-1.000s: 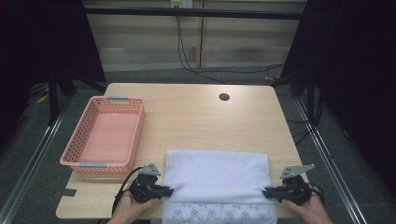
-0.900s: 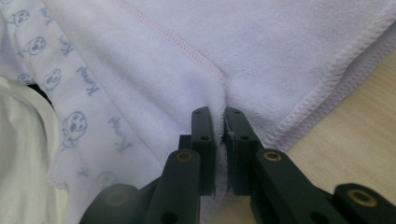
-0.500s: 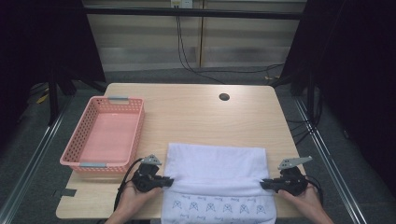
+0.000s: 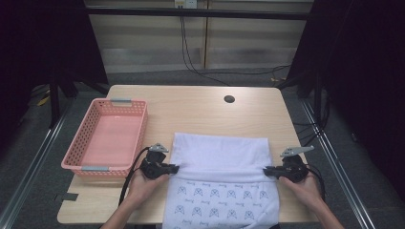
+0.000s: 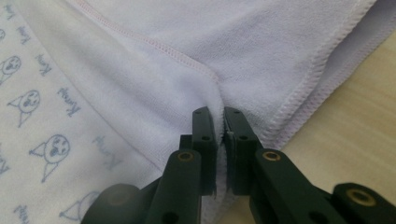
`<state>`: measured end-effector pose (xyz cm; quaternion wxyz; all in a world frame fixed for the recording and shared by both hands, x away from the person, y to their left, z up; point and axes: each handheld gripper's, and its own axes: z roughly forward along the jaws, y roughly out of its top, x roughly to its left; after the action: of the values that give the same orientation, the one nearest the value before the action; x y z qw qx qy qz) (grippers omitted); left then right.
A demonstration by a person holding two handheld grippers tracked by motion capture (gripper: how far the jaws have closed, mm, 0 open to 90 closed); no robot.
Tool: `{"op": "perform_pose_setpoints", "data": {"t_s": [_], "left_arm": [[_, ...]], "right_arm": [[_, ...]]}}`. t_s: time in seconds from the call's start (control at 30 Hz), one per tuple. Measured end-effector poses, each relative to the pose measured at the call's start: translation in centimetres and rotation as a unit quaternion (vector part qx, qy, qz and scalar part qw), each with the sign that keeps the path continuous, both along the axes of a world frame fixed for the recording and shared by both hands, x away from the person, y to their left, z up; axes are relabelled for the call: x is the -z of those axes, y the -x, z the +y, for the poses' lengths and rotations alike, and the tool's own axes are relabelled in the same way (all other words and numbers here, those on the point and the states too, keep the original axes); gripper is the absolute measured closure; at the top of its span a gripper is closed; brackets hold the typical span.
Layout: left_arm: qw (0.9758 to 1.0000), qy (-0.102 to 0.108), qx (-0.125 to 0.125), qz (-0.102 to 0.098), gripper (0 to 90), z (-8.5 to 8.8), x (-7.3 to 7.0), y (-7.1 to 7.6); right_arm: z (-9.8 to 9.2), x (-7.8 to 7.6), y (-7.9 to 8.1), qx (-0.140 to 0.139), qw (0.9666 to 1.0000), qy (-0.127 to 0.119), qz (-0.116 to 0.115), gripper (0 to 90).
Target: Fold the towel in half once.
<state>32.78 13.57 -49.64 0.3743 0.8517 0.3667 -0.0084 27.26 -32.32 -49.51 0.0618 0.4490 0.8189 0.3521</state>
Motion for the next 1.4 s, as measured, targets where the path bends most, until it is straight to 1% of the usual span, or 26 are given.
{"op": "perform_pose_setpoints", "data": {"t_s": [0.03,0.07,0.1,0.13,0.2,0.23,0.27,0.37,0.47,0.5,0.53,0.57,0.6,0.73,0.77,0.8,0.83,0.9,0.93,1.0,1.13,1.2,1.27,1.33,1.37,1.4], "left_arm": [[1.0000,0.001,-0.002,0.001,87.0,0.0,0.0,-0.3],[1.0000,-0.005,0.000,0.001,87.0,-0.1,-0.1,-0.8],[0.9999,-0.012,-0.002,-0.003,86.9,-0.2,-0.1,-1.0],[0.9998,-0.013,-0.008,-0.012,87.0,-0.4,-0.1,-1.2],[0.9998,-0.015,-0.009,-0.007,87.0,-0.5,-0.1,-1.7],[0.9997,-0.019,-0.009,-0.011,87.0,-0.5,-0.2,-2.0],[0.9997,-0.016,-0.016,-0.011,87.0,-0.6,-0.1,-2.3],[0.9997,-0.007,-0.024,-0.009,87.0,-0.6,0.0,-2.9],[0.9994,-0.023,-0.020,-0.015,86.9,-0.7,-0.1,-3.6],[0.9993,-0.023,-0.024,-0.018,86.9,-0.8,-0.1,-3.8],[0.9993,-0.021,-0.027,-0.017,86.9,-0.9,-0.1,-4.0],[0.9993,-0.023,-0.025,-0.013,86.9,-0.9,-0.2,-4.2],[0.9989,-0.031,-0.028,-0.022,86.9,-1.0,-0.2,-4.5],[0.9982,-0.040,-0.032,-0.031,86.9,-1.3,-0.2,-5.6],[0.9980,-0.041,-0.036,-0.032,86.9,-1.5,-0.2,-5.8],[0.9978,-0.041,-0.039,-0.035,86.9,-1.5,-0.2,-6.1],[0.9977,-0.043,-0.041,-0.032,86.9,-1.5,-0.2,-6.5],[0.9976,-0.038,-0.048,-0.033,86.9,-1.5,-0.1,-7.2],[0.9973,-0.033,-0.056,-0.033,86.9,-1.5,0.0,-7.6],[0.9971,-0.033,-0.062,-0.030,86.9,-1.6,0.0,-8.3],[0.9960,-0.044,-0.071,-0.034,86.9,-1.8,0.0,-9.7],[0.9958,-0.043,-0.074,-0.033,86.9,-1.8,0.0,-10.4],[0.9953,-0.052,-0.071,-0.041,86.9,-2.0,-0.1,-11.0],[0.9945,-0.056,-0.077,-0.042,86.8,-2.2,-0.1,-11.7],[0.9942,-0.055,-0.082,-0.042,86.9,-2.3,-0.1,-12.0],[0.9935,-0.054,-0.089,-0.044,86.9,-2.4,0.0,-12.3]], "right_arm": [[0.0,0.0,-0.3,0.002,1.0000,-0.002,-0.001,84.9],[-0.1,0.1,-0.6,0.004,1.0000,-0.004,-0.002,84.9],[-0.2,0.1,-1.1,0.005,1.0000,-0.004,-0.003,84.9],[-0.2,0.1,-1.3,0.008,1.0000,-0.003,-0.002,84.9],[-0.2,0.1,-1.8,0.013,0.9999,-0.004,-0.004,84.9],[-0.2,0.1,-2.1,0.013,0.9999,-0.001,-0.006,84.9],[-0.2,0.1,-2.3,0.014,0.9999,-0.001,-0.007,84.9],[-0.3,0.2,-2.7,0.017,0.9998,-0.004,-0.007,84.9],[-0.2,0.1,-3.2,0.017,0.9998,0.007,-0.010,84.9],[-0.1,0.1,-3.4,0.016,0.9998,0.007,-0.012,84.9],[-0.1,0.1,-3.6,0.018,0.9997,0.010,-0.010,84.9],[-0.1,0.1,-3.9,0.019,0.9997,0.010,-0.014,84.9],[-0.1,0.2,-4.2,0.023,0.9995,0.009,-0.017,84.9],[-0.2,0.4,-5.4,0.032,0.9992,0.002,-0.021,84.9],[-0.3,0.4,-5.7,0.036,0.9991,0.002,-0.024,84.9],[-0.2,0.3,-6.0,0.034,0.9991,0.009,-0.024,84.9],[0.0,0.3,-6.3,0.038,0.9990,0.012,-0.023,84.9],[0.0,0.3,-7.1,0.041,0.9987,0.015,-0.028,84.9],[-0.1,0.4,-7.5,0.042,0.9987,0.012,-0.028,84.9],[-0.1,0.5,-8.4,0.048,0.9983,0.011,-0.030,84.9],[0.2,0.5,-10.3,0.059,0.9976,0.013,-0.032,84.9],[0.2,0.6,-11.0,0.062,0.9974,0.014,-0.033,84.9],[0.4,0.5,-11.7,0.065,0.9971,0.019,-0.035,84.9],[0.5,0.6,-12.4,0.071,0.9964,0.025,-0.039,84.9],[0.4,0.6,-12.9,0.075,0.9963,0.021,-0.037,84.9],[0.5,0.6,-13.2,0.078,0.9960,0.024,-0.037,84.9]]}}
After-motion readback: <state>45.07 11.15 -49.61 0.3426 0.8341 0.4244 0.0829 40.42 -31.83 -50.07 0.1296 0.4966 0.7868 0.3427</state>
